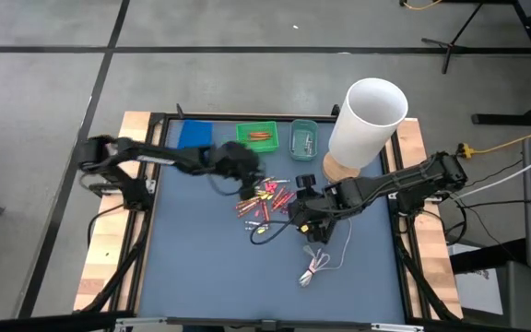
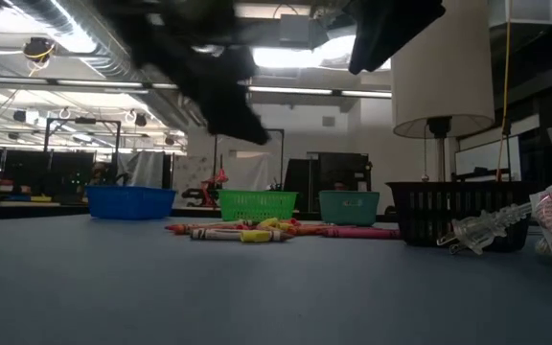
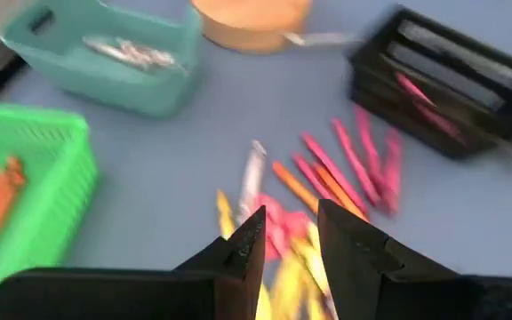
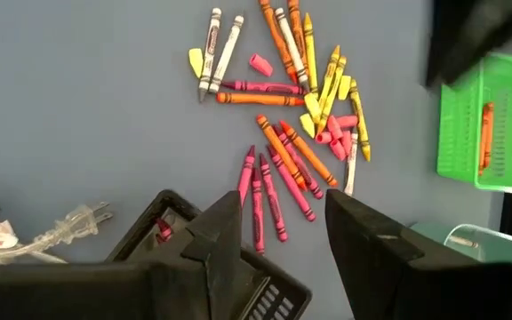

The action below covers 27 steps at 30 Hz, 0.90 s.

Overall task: Sort crayons
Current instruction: Put the red crayon into the black bin

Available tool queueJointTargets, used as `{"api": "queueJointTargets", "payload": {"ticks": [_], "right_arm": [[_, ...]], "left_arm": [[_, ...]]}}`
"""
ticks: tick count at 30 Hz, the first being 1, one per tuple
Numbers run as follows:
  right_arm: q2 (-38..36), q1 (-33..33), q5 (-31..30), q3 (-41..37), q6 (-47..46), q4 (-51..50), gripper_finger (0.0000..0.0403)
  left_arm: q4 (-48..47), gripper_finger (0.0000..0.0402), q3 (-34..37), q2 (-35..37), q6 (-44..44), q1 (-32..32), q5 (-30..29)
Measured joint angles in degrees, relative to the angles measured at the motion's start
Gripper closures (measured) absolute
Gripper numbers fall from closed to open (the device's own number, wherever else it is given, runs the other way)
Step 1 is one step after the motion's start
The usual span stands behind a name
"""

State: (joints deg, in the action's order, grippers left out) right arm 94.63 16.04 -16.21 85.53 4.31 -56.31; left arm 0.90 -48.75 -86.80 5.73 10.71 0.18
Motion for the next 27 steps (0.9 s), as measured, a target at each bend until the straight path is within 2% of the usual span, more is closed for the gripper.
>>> {"api": "queueJointTargets", "payload": {"ticks": [5,10,17,27], "right_arm": [[0.51,-4.09,4.66,0.0,0.05,6.79,0.024],[2.95,-7.89,13.15,0.0,-4.04,12.87,0.024],[8.74,-9.37,14.28,0.05,-7.51,11.13,0.024],[16.71,-9.32,13.13,0.0,-7.41,13.94,0.024]], "left_arm": [[7.31,0.0311,13.29,10.66,3.68,-4.86,0.86],[10.48,0.0311,20.98,16.84,7.35,-8.92,0.83],[10.9,0.0311,23.69,17.41,7.74,-12.94,0.46],[13.54,0.0311,23.71,17.3,7.68,-15.66,-4.58]]}}
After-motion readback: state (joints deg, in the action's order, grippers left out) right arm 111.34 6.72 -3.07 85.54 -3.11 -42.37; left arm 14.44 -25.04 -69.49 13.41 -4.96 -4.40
